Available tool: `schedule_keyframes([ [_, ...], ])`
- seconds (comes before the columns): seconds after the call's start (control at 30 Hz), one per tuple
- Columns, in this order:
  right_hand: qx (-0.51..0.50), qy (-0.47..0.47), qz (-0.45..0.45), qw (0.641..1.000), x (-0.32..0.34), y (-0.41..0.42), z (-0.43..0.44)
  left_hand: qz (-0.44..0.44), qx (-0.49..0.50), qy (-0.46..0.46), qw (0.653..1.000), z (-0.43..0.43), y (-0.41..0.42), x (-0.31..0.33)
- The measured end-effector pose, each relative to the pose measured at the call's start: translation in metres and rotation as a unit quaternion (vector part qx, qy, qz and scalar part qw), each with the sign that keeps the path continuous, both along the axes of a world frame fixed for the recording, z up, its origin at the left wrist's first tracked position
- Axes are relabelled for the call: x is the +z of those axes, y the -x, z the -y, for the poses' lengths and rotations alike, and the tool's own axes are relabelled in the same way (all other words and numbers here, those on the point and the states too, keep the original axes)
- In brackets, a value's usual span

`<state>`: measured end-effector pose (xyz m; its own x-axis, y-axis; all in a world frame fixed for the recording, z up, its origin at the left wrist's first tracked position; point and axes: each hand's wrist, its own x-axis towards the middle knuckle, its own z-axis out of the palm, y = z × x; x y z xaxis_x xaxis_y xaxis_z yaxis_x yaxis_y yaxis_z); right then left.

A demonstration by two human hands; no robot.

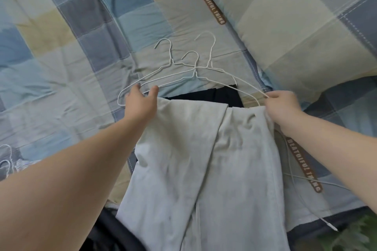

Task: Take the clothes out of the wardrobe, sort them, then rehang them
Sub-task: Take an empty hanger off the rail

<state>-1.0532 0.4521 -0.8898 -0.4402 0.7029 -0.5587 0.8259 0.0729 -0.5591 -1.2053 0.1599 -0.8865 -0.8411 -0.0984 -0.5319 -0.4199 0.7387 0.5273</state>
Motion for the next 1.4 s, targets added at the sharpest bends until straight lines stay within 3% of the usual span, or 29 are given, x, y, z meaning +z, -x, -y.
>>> schedule_keyframes([
  [0.3, 0.013, 0.006, -0.096, 0.995, 0.069, -0.03, -0.009, -0.074, 0.06, -0.087, 0.992, 0.013, -0.019, 0.053],
  [0.6, -0.029, -0.023, -0.184, 0.982, 0.2, -0.081, 0.04, -0.083, 0.061, -0.143, 0.984, 0.047, -0.05, 0.175],
  [1.03, -0.108, -0.077, -0.229, 0.965, 0.425, -0.257, 0.162, -0.106, -0.006, -0.237, 0.966, 0.137, -0.182, 0.383],
  [1.4, -0.177, -0.112, -0.28, 0.937, 0.488, -0.411, 0.267, -0.124, -0.08, -0.275, 0.95, 0.179, -0.277, 0.458],
])
